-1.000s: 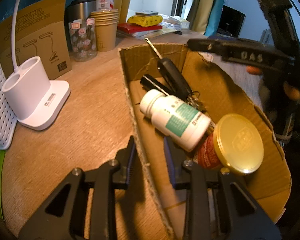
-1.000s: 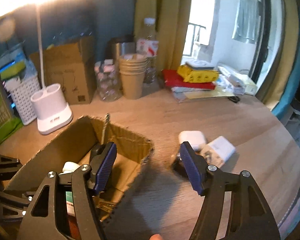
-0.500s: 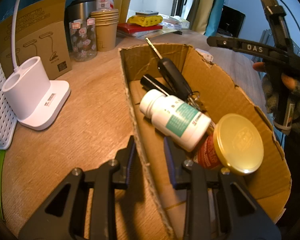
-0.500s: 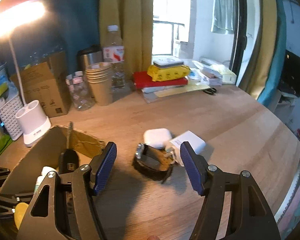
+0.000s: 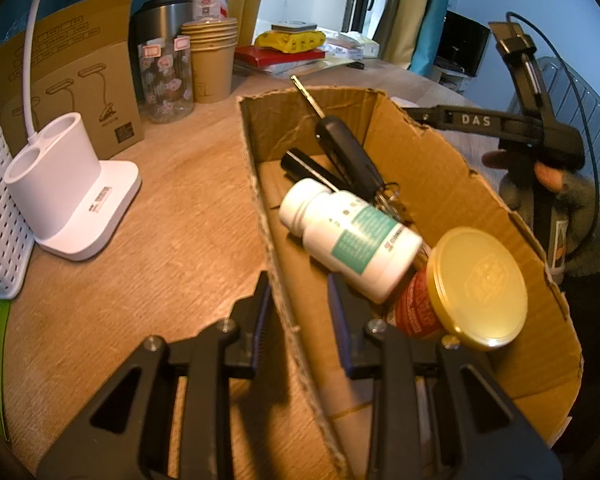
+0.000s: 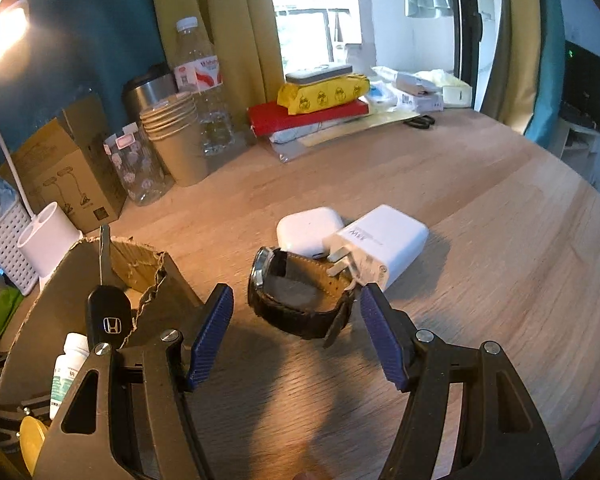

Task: Organize rigid objects
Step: 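Move the right gripper to the brown leather wristwatch, then close the right gripper on the wristwatch band and lift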

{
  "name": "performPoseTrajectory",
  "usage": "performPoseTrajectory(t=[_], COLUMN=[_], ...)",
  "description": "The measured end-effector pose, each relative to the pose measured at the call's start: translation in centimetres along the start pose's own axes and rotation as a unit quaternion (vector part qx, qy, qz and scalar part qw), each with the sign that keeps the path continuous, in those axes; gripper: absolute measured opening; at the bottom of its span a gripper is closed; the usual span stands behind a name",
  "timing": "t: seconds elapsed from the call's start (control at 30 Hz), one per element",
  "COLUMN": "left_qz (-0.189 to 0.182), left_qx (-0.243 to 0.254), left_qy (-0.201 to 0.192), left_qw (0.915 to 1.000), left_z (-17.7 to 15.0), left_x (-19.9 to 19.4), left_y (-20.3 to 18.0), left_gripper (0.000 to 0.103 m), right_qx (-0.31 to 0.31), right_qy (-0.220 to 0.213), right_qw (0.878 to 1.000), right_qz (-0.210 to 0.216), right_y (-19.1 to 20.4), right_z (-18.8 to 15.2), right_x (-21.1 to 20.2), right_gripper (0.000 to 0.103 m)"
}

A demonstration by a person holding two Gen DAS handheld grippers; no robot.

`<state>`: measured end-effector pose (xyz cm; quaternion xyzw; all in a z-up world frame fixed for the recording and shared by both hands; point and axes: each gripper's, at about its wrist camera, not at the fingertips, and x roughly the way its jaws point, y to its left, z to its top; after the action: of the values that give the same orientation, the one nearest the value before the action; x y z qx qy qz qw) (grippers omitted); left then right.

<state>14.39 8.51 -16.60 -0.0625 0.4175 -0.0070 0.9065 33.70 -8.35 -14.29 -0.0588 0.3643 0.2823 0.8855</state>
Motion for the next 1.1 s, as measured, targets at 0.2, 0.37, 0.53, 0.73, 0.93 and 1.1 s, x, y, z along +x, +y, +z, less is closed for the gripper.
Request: performPoseTrajectory(t=[0.2,0.37,0.53,0.73,0.93,1.1], left_qz=[0.0,0.0,0.0,-0.001,-0.001,-0.001], left_qx=[0.0,0.0,0.0,-0.002,-0.002,-0.002], left_qy=[0.0,0.0,0.0,0.0,0.0,0.001], left_qw=[1.0,1.0,1.0,1.0,1.0,1.0], left_z=[0.0,0.0,0.0,0.0,0.0,0.0], left_x=[0.0,0.0,0.0,0.0,0.0,0.0], left_y=[0.0,0.0,0.0,0.0,0.0,0.0], left_gripper=[0.029,0.029,0.029,0.029,0.029,0.029], right_qx=[0.003,0.022,0.031,0.047,0.042,0.053], right_qy=[0.0,0.004,0.007,0.022,0.028,0.047], right_qw=[1.0,0.999,0.999,0.999,0.999,0.997], right_qz=[-0.005,-0.023,-0.023,-0.015,-0.02,-0.006], right_y=[0.4,0.0,0.1,-0.6,-0.6,-1.1], right_z=[-0.1,0.0,0.2,0.6,1.0,0.9], right_x=[0.4,1.2,1.9,2.9,3.5,4.2], right_gripper=[0.071,0.071,0.071,0.071,0.071,0.071])
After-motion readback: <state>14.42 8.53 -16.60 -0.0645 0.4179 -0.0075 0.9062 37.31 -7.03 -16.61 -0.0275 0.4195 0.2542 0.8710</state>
